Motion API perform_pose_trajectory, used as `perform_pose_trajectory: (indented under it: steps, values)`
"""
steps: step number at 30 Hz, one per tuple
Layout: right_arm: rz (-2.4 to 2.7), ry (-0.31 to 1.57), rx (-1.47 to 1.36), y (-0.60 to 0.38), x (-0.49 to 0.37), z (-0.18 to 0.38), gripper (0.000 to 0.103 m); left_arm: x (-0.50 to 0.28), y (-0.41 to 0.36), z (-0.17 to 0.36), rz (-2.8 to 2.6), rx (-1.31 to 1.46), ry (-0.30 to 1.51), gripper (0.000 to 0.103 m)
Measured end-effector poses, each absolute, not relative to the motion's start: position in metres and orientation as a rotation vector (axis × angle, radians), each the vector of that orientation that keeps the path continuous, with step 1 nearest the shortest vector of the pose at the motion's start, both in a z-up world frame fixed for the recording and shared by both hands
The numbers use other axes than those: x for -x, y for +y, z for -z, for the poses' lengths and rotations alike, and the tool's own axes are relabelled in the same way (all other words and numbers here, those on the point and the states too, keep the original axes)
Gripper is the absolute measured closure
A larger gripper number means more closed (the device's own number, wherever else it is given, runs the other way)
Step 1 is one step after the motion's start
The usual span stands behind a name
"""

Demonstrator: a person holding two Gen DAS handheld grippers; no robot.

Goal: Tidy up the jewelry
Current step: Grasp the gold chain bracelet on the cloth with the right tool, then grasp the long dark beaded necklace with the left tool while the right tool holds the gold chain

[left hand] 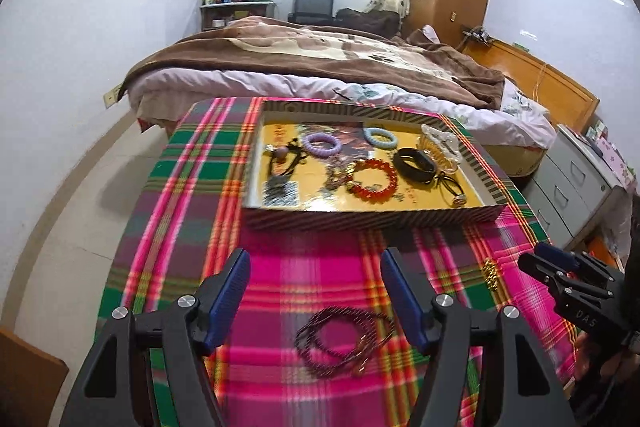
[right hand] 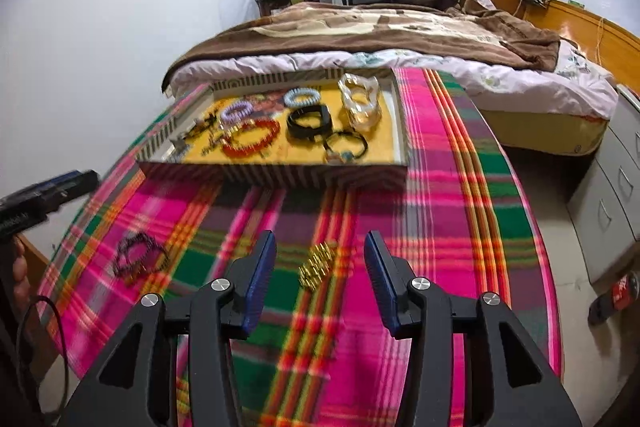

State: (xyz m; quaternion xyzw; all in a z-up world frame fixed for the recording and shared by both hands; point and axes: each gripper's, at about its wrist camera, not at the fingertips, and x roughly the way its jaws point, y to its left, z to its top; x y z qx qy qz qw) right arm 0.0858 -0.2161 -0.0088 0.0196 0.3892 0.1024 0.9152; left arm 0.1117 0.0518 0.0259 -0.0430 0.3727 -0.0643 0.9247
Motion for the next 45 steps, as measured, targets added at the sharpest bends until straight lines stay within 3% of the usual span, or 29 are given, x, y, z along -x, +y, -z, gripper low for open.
perform_pose_trajectory:
  steps: [13, 16, 24, 26, 30, 33, 41, 45]
  values:
    - [-0.225, 0.895, 0.043, -0.204, -0.093, 0.047, 0.056, -0.09, 0.087, 0.009, 0.079, 0.141, 0.814, 0.035]
    - [-0.225, 0.898, 0.061, -0.195, -0.1, 0.048, 0.048, -0.089, 0.093, 0.012, 0.067, 0.153, 0.818, 0.035]
    - [-0.192, 0.917, 0.09, -0.188, -0.107, 0.049, 0.047, -0.089, 0.096, 0.015, 0.065, 0.161, 0.833, 0.035]
    - [-0.182, 0.913, 0.087, -0.189, -0.106, 0.049, 0.052, -0.09, 0.095, 0.016, 0.075, 0.165, 0.841, 0.035]
    - [-0.151, 0.904, 0.082, -0.196, -0.106, 0.048, 0.078, -0.092, 0.09, 0.017, 0.086, 0.162, 0.845, 0.035]
    - [-0.145, 0.902, 0.071, -0.202, -0.106, 0.048, 0.089, -0.093, 0.086, 0.017, 0.092, 0.161, 0.845, 0.035]
    - [-0.15, 0.892, 0.006, -0.215, -0.101, 0.045, 0.091, -0.096, 0.073, 0.019, 0.125, 0.151, 0.862, 0.035]
    - [-0.158, 0.859, -0.059, -0.229, -0.095, 0.035, 0.091, -0.101, 0.059, 0.023, 0.188, 0.139, 0.892, 0.026]
